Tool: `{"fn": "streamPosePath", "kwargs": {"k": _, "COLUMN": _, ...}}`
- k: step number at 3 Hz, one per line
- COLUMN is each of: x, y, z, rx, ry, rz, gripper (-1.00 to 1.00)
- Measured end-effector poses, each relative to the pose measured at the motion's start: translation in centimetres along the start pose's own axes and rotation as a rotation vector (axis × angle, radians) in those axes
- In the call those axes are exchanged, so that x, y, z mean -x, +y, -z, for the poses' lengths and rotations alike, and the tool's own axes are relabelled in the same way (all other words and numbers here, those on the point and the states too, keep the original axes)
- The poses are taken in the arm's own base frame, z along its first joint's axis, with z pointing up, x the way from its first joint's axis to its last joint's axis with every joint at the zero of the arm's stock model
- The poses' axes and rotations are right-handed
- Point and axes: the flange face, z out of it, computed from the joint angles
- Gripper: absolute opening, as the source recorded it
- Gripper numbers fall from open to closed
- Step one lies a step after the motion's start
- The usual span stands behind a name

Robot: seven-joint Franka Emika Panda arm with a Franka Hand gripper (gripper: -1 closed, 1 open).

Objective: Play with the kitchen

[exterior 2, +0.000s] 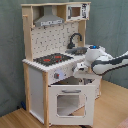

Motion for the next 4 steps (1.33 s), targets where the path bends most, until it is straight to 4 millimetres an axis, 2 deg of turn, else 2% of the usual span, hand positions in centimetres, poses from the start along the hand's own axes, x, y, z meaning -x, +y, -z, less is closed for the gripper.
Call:
{"fn": "streamPosePath", "kwargs": {"k": 1, "x": 0.1, "y": 0.0, "z": -0.1, "rx": -0.005, "ry": 0.002, "rz": 0.003, "gripper": -1.00}}
{"fn": "streamPosePath", "kwargs": {"k": 2, "x": 0.7, "y": 0.3, "z": -0.5, "rx": -0.043, "ry": 0.006, "rz": 0.021, "gripper": -1.00}}
{"fn": "streamPosePath", "kwargs": {"k": 3, "x": 2.0, "y": 0.5, "z": -1.9, "rx": -0.125, "ry": -0.012, "rz": 0.048, "gripper": -1.00}}
{"fn": "streamPosePath", "kwargs": {"k": 4, "x": 1.5, "y": 1.1, "z": -3.3, "rx": -0.153, "ry": -0.030, "rz": 0.052, "gripper": -1.00}}
